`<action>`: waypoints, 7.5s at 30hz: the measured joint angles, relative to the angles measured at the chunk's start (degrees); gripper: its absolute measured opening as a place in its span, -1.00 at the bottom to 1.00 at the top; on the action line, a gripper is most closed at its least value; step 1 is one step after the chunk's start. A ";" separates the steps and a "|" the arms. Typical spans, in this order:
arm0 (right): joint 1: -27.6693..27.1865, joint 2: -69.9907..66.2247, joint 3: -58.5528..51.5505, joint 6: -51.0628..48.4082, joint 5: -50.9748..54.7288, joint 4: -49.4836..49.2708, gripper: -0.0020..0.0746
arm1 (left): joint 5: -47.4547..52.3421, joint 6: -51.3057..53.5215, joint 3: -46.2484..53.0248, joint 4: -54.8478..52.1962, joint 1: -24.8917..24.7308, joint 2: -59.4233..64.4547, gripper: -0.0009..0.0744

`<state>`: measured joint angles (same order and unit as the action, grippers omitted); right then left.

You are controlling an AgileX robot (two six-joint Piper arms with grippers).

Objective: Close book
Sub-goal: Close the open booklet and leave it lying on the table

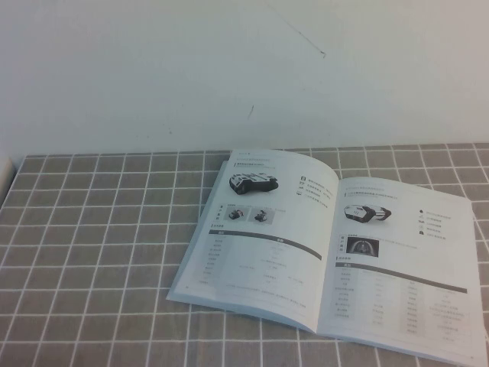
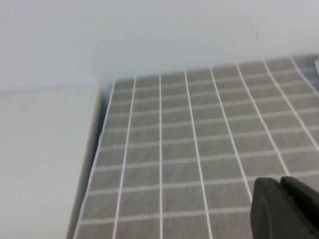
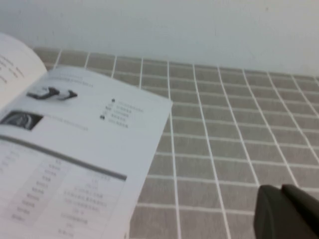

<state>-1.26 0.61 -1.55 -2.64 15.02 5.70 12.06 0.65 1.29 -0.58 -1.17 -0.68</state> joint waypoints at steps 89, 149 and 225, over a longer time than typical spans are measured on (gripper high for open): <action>0.00 -0.06 17.75 -9.08 -15.43 -5.70 -0.95 | -12.06 1.12 -19.31 0.58 0.00 0.29 -0.99; 9.23 -101.08 45.30 -56.57 0.73 -53.70 -0.95 | 17.56 29.74 -79.32 35.13 -12.27 113.13 -0.99; 9.23 -104.10 46.09 -57.33 -0.14 -54.38 -0.95 | 26.31 8.93 -91.52 11.81 -17.82 124.02 -0.99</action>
<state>7.97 -103.49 44.54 -59.97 14.89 -48.68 38.37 9.58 -90.23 11.23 -18.98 123.33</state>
